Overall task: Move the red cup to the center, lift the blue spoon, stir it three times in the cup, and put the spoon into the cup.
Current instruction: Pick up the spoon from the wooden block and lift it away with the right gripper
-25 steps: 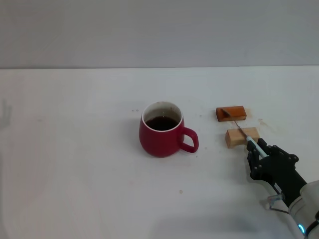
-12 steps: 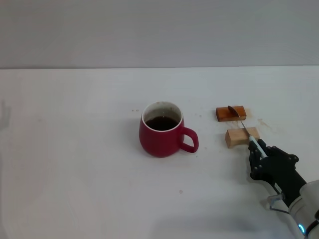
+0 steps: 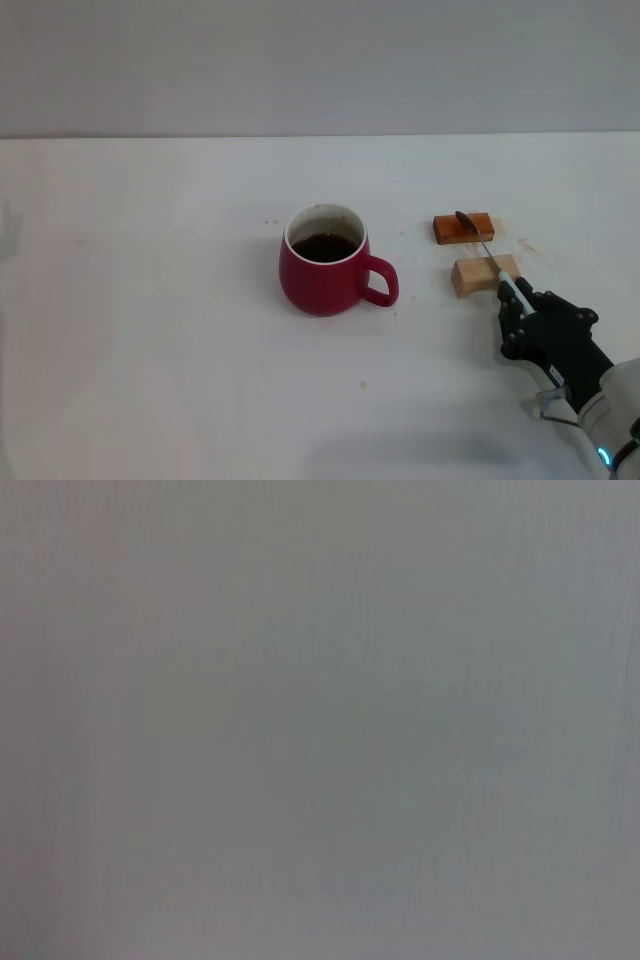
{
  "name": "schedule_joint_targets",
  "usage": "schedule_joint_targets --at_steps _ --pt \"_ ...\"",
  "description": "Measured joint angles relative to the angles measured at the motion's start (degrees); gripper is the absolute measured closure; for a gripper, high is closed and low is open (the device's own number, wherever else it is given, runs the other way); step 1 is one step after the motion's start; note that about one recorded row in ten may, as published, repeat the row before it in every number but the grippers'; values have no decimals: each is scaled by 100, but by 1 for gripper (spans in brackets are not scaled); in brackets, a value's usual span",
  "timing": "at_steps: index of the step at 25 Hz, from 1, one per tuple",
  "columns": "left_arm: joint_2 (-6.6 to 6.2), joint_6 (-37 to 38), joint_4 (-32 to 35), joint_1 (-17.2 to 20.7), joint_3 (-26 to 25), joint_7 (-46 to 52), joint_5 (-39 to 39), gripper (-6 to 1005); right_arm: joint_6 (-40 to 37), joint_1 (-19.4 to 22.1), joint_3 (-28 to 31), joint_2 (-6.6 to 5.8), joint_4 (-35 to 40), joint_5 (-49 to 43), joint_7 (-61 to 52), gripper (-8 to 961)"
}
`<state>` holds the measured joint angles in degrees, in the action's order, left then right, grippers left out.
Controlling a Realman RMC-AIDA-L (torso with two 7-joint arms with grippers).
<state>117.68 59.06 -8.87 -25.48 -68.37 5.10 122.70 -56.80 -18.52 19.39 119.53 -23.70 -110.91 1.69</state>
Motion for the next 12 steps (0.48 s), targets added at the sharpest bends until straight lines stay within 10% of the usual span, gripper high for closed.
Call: schedule_joint_targets --at_steps 12 --pt "-7 -18 49 -29 0 0 0 147 -286 78 118 -41 -246 0 708 819"
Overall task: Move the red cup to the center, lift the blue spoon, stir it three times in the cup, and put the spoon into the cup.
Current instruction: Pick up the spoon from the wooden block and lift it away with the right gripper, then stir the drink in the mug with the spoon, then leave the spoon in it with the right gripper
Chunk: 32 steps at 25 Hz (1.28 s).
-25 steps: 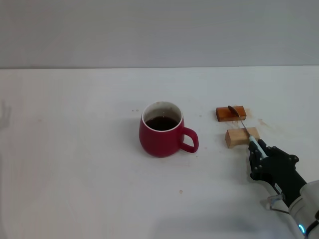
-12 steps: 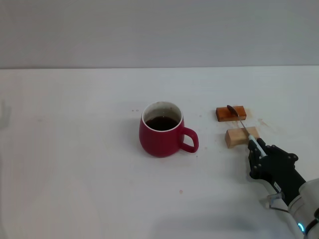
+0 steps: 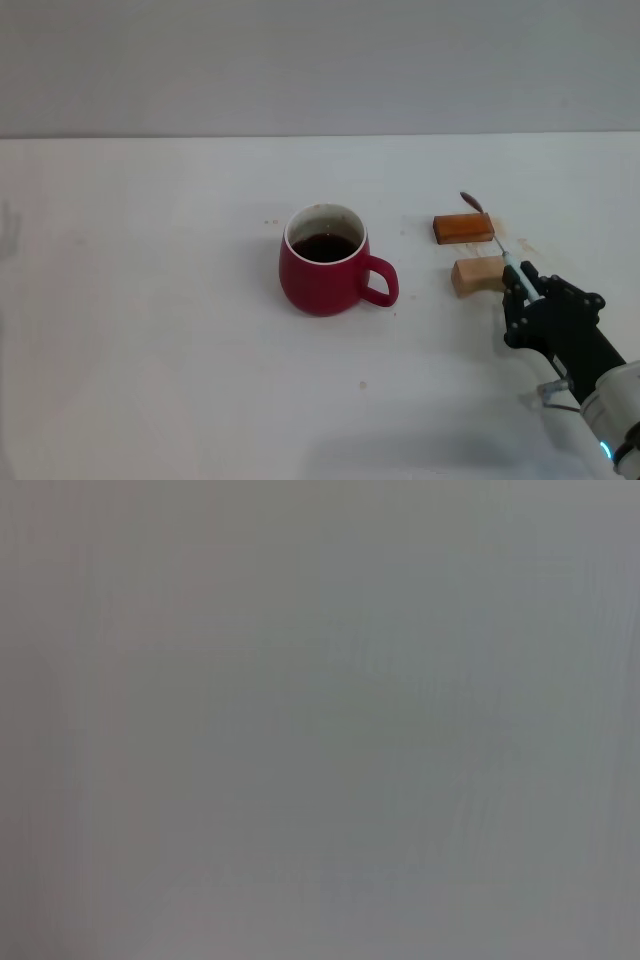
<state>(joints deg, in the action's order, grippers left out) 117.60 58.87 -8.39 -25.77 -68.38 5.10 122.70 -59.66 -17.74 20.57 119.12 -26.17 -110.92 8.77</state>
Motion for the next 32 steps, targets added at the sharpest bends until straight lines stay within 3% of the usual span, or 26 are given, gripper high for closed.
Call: schedule_joint_targets --at_steps 6,11,13,14,20,22,23,24,32 --pt "-1 -13 10 -6 0 0 0 147 -68 130 321 -104 -400 -28 -32 818" --pt "-1 -22 13 -6 0 0 0 147 -466 316 489 -326 -970 -52 -32 818" --pt "-1 -23 13 -7 0 0 0 147 -710 411 508 -523 -1401 -54 -1 818" --pt "-1 -23 13 -7 0 0 0 147 -710 411 508 -523 -1401 -54 -1 818" --pt "7 -27 6 -1 0 0 0 147 -984 581 512 -861 -2010 -172 1 819" --pt "8 -30 -6 9 0 0 0 147 -958 635 513 -1024 -2309 -225 9 819" --pt "8 -33 -6 11 0 0 -1 147 -851 668 510 -1175 -2581 -250 11 819" --pt "8 -34 -6 11 0 0 0 147 -851 668 510 -1175 -2581 -250 11 819" --pt "8 -48 10 -15 0 0 -10 147 321 883 900 -1734 -3868 -573 741 818"
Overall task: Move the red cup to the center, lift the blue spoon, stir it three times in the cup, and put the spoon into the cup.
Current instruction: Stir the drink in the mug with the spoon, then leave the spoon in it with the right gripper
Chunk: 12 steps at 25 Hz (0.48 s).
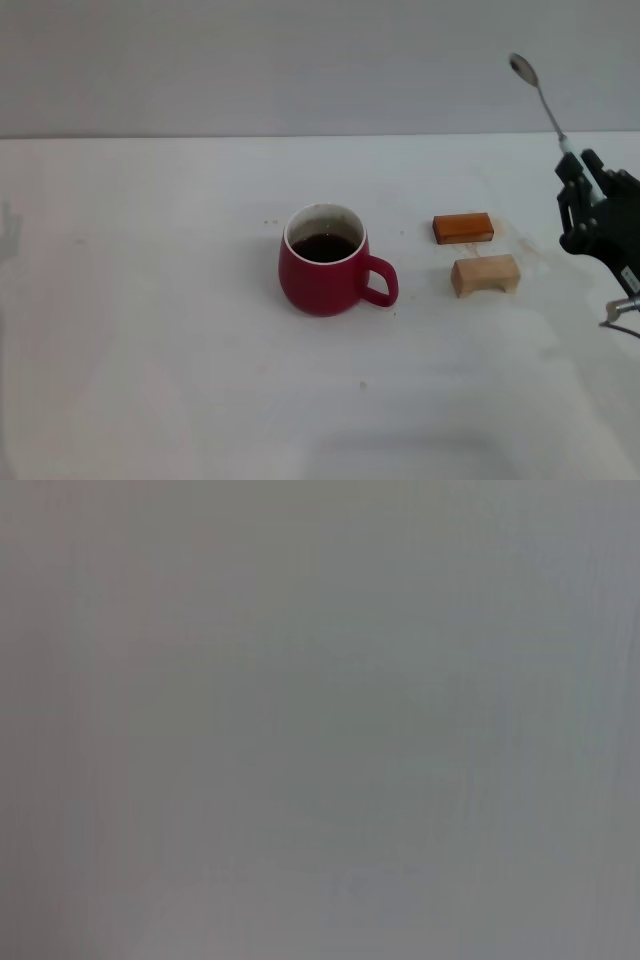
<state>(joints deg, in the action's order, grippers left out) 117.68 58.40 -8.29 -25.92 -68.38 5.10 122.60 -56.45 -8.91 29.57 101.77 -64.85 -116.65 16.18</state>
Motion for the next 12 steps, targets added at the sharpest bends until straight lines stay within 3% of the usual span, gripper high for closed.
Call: schedule_joint_targets --at_steps 3,6,8,12 --pt "0 -3 2 -6 0 0 -5 147 664 178 375 -149 -562 -206 275 818" --pt "0 -5 3 -9 0 0 -17 147 1512 521 1000 -135 -1099 -714 417 818" --pt "0 -5 4 -10 0 0 -16 147 2277 816 1558 -12 -1517 -1196 450 818" --pt "0 -5 4 -10 0 0 -12 147 3833 1293 2576 392 -2367 -2102 458 818"
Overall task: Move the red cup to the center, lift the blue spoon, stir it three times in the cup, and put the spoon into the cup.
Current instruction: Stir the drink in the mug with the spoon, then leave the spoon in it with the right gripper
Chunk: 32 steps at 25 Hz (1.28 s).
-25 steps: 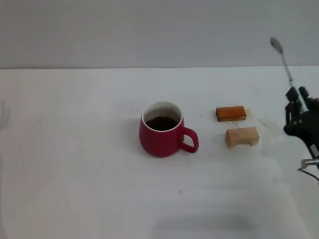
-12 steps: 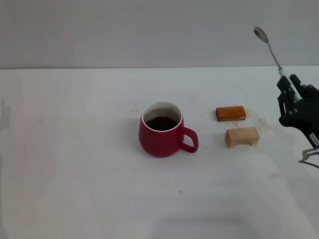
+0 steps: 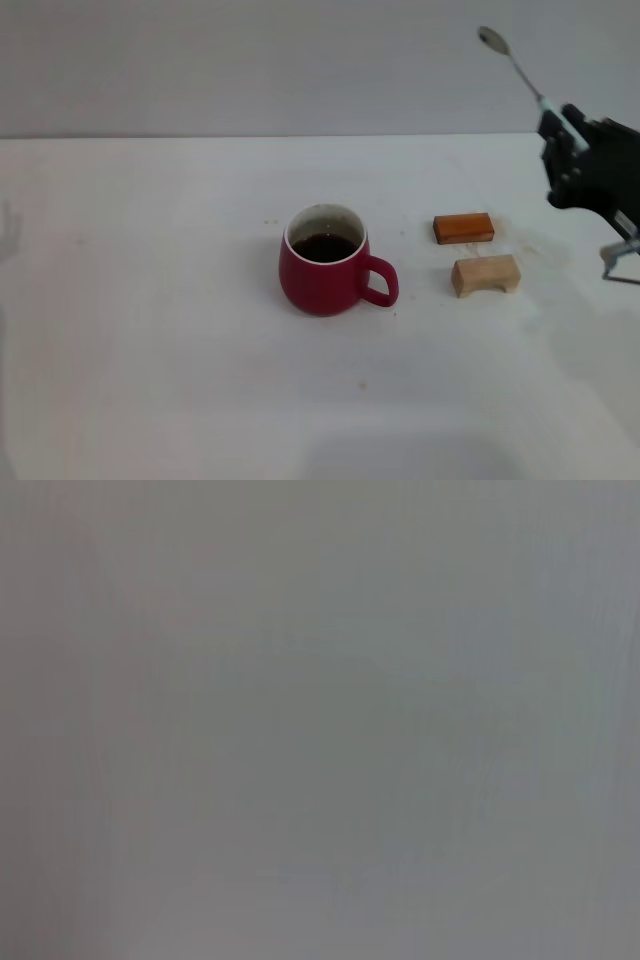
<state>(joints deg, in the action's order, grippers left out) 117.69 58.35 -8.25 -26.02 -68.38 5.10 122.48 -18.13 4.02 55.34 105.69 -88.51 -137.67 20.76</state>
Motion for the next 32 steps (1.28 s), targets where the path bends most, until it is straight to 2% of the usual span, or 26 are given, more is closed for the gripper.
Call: schedule_joint_targets --at_steps 2,3,4,5,8,12,17,18,21,22,23,24,29,32 --pt "0 0 0 0 0 0 3 147 845 135 426 240 -408 -364 5 819" --pt "0 0 0 0 0 0 4 147 1567 189 750 461 -744 -636 7 819" --pt "0 0 0 0 0 0 3 147 1823 190 866 545 -878 -739 7 819" --pt "0 0 -1 0 0 0 5 147 1823 190 866 545 -878 -739 7 819" --pt "0 0 -1 0 0 0 5 147 2772 89 1172 722 -1282 -940 14 819" --pt "0 -2 -1 1 0 0 4 147 4018 -214 1510 787 -1766 -963 18 819" --pt "0 -7 -1 1 0 0 -10 147 5510 -712 1911 799 -2290 -972 28 819" --pt "0 -9 -1 1 0 0 -11 147 6102 -927 2111 807 -2518 -960 29 819" --pt "0 -9 -1 -1 -1 0 -14 147 6732 -1187 2336 837 -2678 -944 31 818" --pt "0 -9 -1 -4 -3 0 -15 147 7042 -1343 2468 867 -2697 -938 31 818" --pt "0 -9 -1 -5 -5 0 -18 147 7694 -1692 2767 954 -2698 -924 60 818" --pt "0 -9 -1 -6 -6 0 -19 147 7694 -1692 2767 954 -2698 -924 60 818" --pt "0 -8 -8 -15 -9 0 -22 147 8867 -2411 3456 1248 -2463 -792 479 818" --pt "2 -9 -14 -20 -9 0 -24 147 9480 -2891 3808 1282 -2188 -512 600 818"
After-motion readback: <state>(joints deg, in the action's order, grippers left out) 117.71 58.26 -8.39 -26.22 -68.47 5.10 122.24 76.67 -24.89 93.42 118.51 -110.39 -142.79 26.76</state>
